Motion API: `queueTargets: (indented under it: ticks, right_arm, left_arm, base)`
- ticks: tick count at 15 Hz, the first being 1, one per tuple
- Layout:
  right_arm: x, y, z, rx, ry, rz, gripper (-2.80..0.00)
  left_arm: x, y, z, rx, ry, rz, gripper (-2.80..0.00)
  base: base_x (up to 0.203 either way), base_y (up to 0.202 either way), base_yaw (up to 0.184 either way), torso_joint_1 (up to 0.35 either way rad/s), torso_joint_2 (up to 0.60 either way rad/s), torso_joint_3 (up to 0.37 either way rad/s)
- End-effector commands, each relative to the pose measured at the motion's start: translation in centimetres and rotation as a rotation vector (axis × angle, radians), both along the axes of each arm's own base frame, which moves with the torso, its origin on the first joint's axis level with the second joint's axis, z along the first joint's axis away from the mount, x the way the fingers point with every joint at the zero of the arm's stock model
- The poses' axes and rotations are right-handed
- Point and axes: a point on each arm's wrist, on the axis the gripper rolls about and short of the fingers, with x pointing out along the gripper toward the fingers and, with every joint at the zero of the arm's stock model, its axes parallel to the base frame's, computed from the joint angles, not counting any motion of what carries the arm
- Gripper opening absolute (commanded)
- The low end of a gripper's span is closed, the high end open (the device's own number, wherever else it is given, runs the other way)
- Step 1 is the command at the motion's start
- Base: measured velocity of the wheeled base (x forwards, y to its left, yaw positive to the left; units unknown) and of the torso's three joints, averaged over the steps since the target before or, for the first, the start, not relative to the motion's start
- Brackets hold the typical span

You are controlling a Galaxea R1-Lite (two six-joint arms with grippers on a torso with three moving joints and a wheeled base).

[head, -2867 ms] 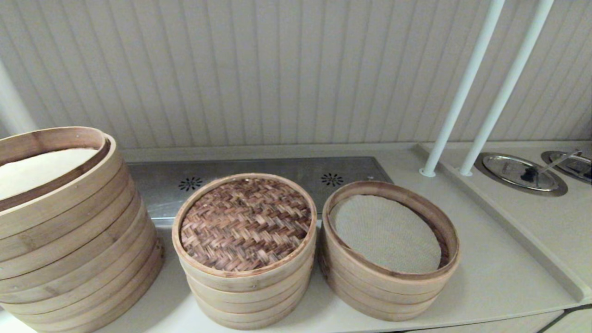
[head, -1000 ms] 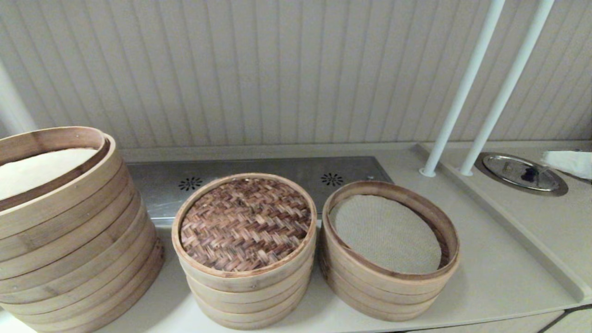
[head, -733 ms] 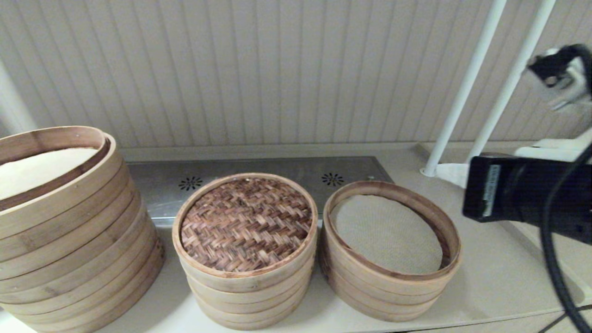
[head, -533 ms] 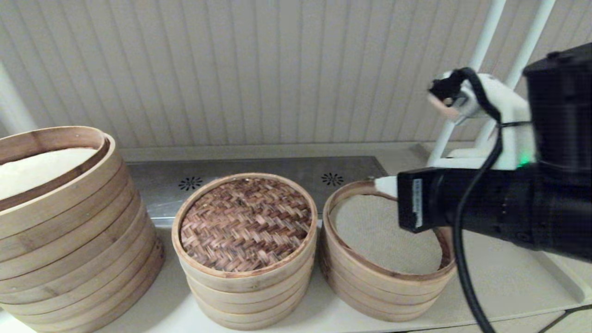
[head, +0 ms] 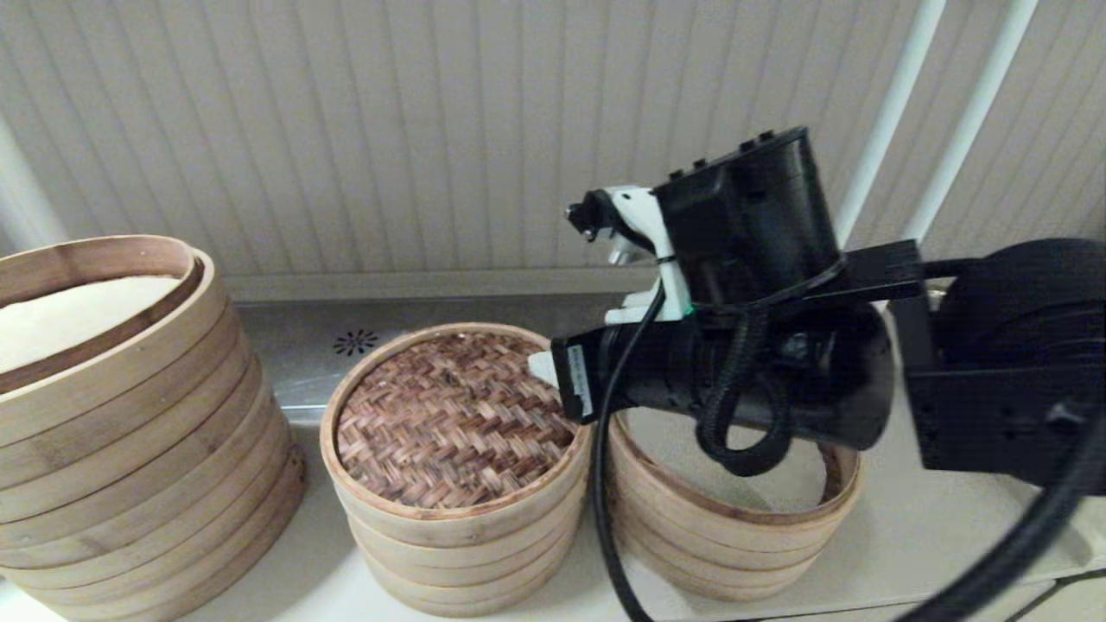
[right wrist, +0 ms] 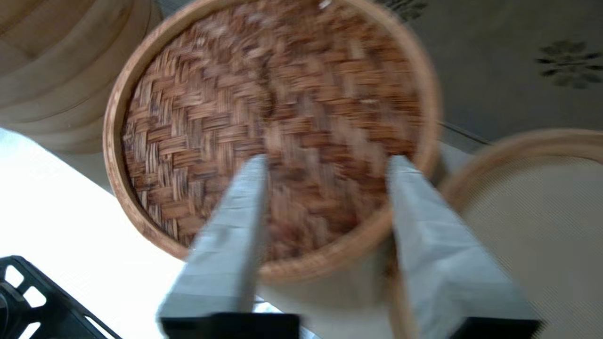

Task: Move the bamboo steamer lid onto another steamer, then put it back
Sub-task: Pick up the steamer

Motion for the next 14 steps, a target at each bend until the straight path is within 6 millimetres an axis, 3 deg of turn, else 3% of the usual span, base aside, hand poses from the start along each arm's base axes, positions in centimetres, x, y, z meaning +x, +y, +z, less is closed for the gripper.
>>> queueTargets:
  ticks: [1, 7, 14]
  right_arm:
    - [1.4, 2.2, -2.3, -0.044, 0.038, 0.010, 0.00]
    - [3.6, 5.9, -5.0, -0.037, 0.038, 0.052, 0.00]
    - [5.3, 8.1, -6.0, -0.032, 0.022, 0.054, 0.00]
  left_arm:
    - [0.0, 0.0, 0.0, 0.000, 0.001, 0.000, -2.80]
    - [0.0, 0.0, 0.0, 0.000, 0.001, 0.000, -2.80]
    - [0.0, 0.0, 0.0, 0.000, 0.001, 0.000, -2.80]
  base:
    - [0.000, 0.000, 0.000, 0.000, 0.00, 0.000]
    - [0.000, 0.000, 0.000, 0.000, 0.00, 0.000]
    - [0.000, 0.000, 0.000, 0.000, 0.00, 0.000]
